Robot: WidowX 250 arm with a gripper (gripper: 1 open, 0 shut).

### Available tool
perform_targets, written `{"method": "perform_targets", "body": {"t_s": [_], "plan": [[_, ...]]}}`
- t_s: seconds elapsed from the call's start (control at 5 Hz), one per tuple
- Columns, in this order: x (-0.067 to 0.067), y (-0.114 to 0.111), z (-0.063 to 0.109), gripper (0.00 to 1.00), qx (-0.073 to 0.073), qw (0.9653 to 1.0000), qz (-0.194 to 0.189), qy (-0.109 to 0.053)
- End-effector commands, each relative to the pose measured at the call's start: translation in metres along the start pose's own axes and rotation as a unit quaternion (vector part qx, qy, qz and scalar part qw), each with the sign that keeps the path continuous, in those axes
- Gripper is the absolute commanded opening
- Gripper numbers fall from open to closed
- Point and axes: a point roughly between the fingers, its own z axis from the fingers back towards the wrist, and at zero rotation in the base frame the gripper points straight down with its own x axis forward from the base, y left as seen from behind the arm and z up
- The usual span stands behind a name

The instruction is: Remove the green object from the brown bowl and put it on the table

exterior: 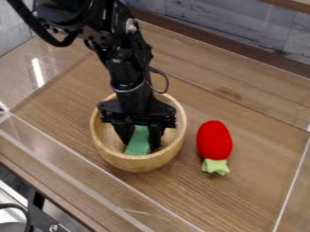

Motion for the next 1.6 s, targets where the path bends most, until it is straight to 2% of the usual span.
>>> {"method": "perform_targets", "body": {"t_s": [0.0,0.4,0.8,1.4], "plan": [[0.003,0.008,-0.006,0.0,0.004,0.9999,0.013,-0.001],[0.025,0.02,-0.012,0.0,0.012,0.9989,0.044,-0.007],[0.026,0.046,-0.009,0.0,0.018,0.997,0.075,-0.012],[0.011,0.057,0.007,0.0,0.023,0.9975,0.067,-0.006]]}}
